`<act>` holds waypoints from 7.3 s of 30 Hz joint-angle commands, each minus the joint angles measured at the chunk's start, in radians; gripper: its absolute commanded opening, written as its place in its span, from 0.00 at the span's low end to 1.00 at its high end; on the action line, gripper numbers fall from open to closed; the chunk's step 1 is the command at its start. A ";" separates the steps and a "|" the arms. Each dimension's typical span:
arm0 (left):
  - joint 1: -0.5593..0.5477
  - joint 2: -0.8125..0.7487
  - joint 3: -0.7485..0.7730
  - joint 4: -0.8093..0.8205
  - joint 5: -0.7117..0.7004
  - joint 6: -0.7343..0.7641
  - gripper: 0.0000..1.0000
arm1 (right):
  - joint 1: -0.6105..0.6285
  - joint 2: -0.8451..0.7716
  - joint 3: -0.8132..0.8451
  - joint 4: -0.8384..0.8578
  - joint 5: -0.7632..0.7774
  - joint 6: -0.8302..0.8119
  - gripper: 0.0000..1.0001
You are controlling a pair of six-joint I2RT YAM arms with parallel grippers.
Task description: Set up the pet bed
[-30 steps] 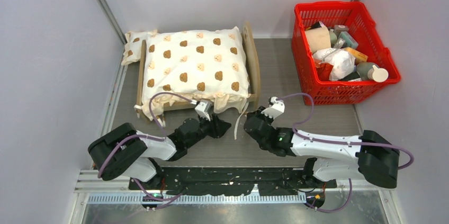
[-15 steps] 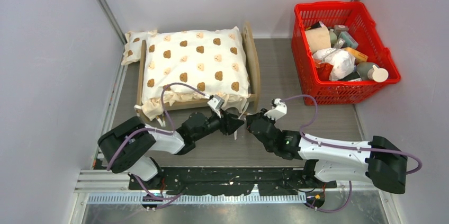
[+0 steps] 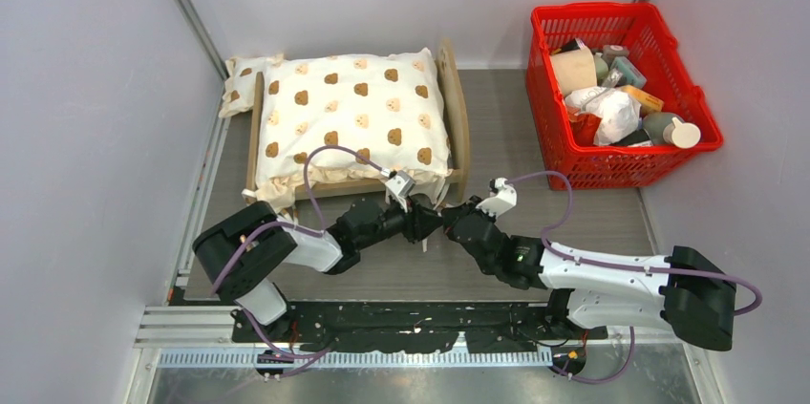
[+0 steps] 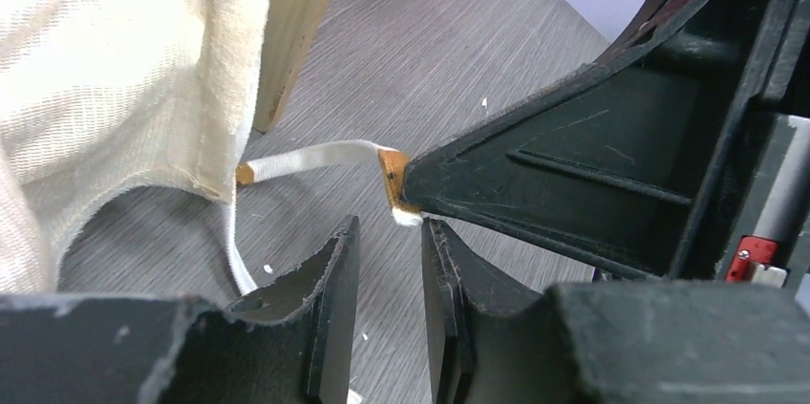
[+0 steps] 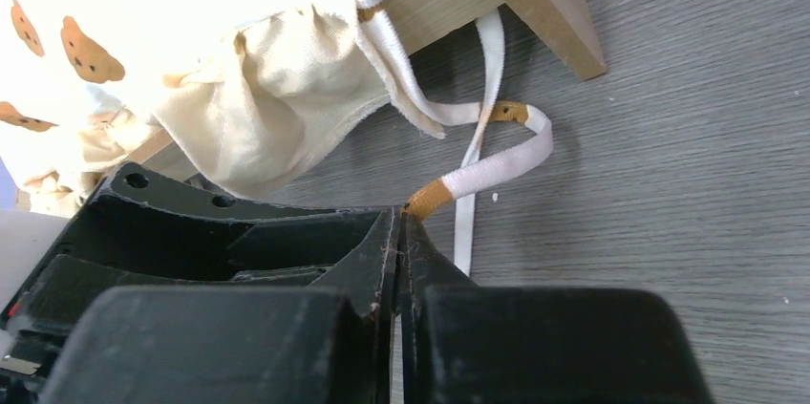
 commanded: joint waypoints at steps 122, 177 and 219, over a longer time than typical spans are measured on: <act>0.165 -0.401 -0.083 -0.409 -0.346 -0.044 0.51 | -0.265 0.388 0.295 -0.191 -0.368 -0.631 0.05; 0.160 -0.351 0.006 -0.509 -0.142 -0.124 0.55 | -0.237 0.329 0.036 0.539 -0.472 -1.453 0.05; 0.088 -0.288 0.430 -0.907 -0.313 0.101 0.00 | -0.237 0.213 -0.150 0.811 -0.589 -1.513 0.05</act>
